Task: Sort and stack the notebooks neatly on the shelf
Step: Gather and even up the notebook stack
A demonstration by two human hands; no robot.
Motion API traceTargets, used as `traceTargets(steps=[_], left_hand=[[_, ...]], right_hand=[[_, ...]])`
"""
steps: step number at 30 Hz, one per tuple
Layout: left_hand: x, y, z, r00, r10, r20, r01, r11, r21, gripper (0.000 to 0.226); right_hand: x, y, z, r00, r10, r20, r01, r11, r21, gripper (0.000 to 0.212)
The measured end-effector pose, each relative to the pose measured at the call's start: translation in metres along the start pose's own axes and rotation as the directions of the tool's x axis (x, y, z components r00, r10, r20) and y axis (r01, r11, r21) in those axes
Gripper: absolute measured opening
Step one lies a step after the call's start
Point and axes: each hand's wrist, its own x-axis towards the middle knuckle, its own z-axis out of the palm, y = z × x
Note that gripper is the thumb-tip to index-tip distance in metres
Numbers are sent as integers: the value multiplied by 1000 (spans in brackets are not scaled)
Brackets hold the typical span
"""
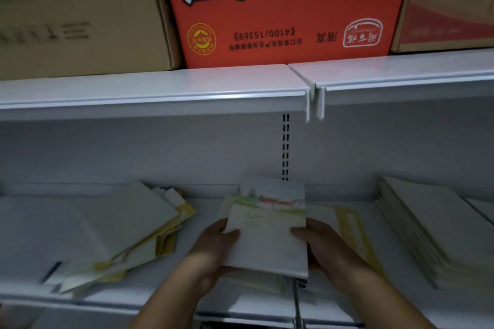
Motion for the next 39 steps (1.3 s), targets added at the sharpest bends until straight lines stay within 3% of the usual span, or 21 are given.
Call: traceTargets(steps=[7, 13, 18, 22, 25, 28, 33, 36, 39], left_hand=[[-15, -3, -41, 989, -47, -142, 43, 999, -30, 27], [-22, -8, -77, 961, 31, -274, -23, 999, 33, 29], [-11, -6, -104, 982, 106, -157, -102, 994, 32, 24], [4, 10, -125, 965, 262, 27, -254, 896, 365, 21], [17, 25, -145, 961, 258, 100, -276, 905, 325, 16], [27, 33, -170, 983, 177, 50, -183, 971, 152, 15], [31, 39, -236, 958, 255, -130, -225, 951, 211, 27], [30, 44, -283, 938, 272, -216, -227, 951, 212, 29], [24, 51, -330, 910, 278, -307, -236, 957, 167, 33]], right_hand=[[19, -2, 43, 993, -21, 118, 25, 999, -38, 15], [27, 1, 88, 985, -42, 165, 54, 996, -72, 18], [29, -5, 106, 995, -97, 31, 94, 992, 84, 21], [32, -15, 106, 989, -101, -105, 121, 972, 203, 21], [32, -17, 123, 989, -101, -112, 124, 967, 221, 23], [34, -18, 157, 987, -123, -100, 141, 969, 202, 24], [46, -25, 234, 984, -159, -75, 169, 975, 147, 21], [58, -31, 284, 980, -174, -96, 178, 983, 34, 18], [66, -43, 335, 974, -228, -19, 225, 969, -102, 19]])
